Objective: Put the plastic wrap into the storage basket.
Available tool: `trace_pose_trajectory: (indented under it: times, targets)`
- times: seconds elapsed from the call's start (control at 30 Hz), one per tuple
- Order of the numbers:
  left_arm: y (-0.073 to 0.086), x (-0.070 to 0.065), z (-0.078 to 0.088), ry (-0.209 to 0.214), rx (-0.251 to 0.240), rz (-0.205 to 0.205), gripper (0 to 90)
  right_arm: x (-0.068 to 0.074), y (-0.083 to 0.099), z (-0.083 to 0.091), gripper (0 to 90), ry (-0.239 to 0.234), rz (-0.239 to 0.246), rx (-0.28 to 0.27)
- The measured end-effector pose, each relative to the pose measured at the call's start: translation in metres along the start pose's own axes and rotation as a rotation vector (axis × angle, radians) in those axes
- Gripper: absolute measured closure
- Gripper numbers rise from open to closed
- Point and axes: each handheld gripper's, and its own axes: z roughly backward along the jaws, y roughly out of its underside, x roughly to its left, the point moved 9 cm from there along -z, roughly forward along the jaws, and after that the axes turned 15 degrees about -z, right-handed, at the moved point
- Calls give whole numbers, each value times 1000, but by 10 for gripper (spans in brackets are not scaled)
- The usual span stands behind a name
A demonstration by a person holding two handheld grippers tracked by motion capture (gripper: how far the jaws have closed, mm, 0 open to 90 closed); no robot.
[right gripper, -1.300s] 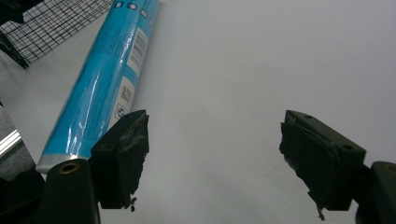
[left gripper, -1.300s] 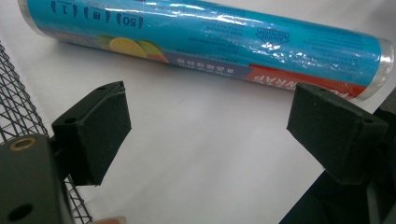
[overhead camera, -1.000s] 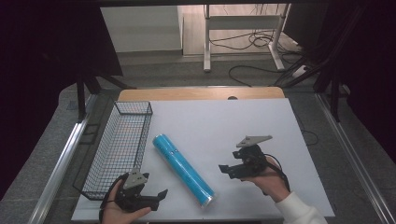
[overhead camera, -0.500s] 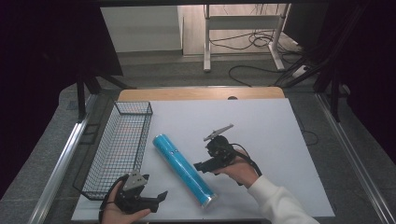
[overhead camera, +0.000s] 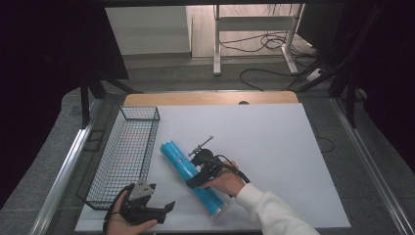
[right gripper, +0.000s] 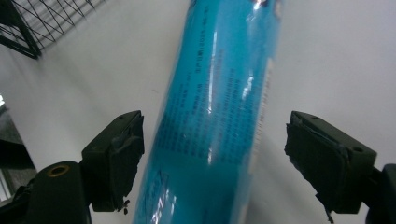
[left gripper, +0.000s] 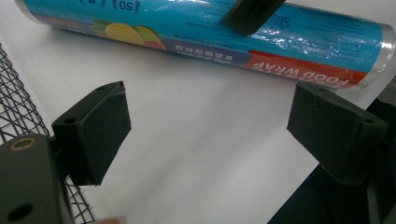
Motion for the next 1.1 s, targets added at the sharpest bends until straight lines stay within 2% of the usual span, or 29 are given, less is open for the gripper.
trace_pose_trajectory:
  times: [0.03,0.07,0.1,0.17,0.27,0.33,0.53,0.6,0.63,0.83,0.97,1.1]
  targets:
    - [0,0,-1,2,3,-4,134,2,1,-8,201,11,9,25]
    - [0,0,-1,2,3,-4,134,2,1,-8,201,11,9,25]
    - [1,1,-1,0,2,1,134,4,4,-16,203,25,11,55]
    - [1,1,-1,0,4,-3,134,4,7,-21,205,43,15,70]
    - [2,1,-1,-2,5,-5,134,2,13,-32,250,69,17,108]
    - [2,1,-2,-1,7,-3,134,2,15,-34,258,71,-4,124]
    - [2,1,-1,-5,7,-4,134,2,13,-34,279,93,-14,163]
    - [2,1,-1,-5,7,-4,134,2,13,-34,283,84,-32,165]
    - [2,1,-1,-5,7,-4,134,1,12,-33,288,59,-56,166]
    - [3,2,-1,-7,3,-7,134,-3,10,-30,298,-23,-123,159]
    - [3,3,-1,-8,4,-5,134,-5,10,-27,300,-54,-141,149]
    - [2,3,0,-9,-1,-4,134,-8,8,-20,305,-92,-160,112]
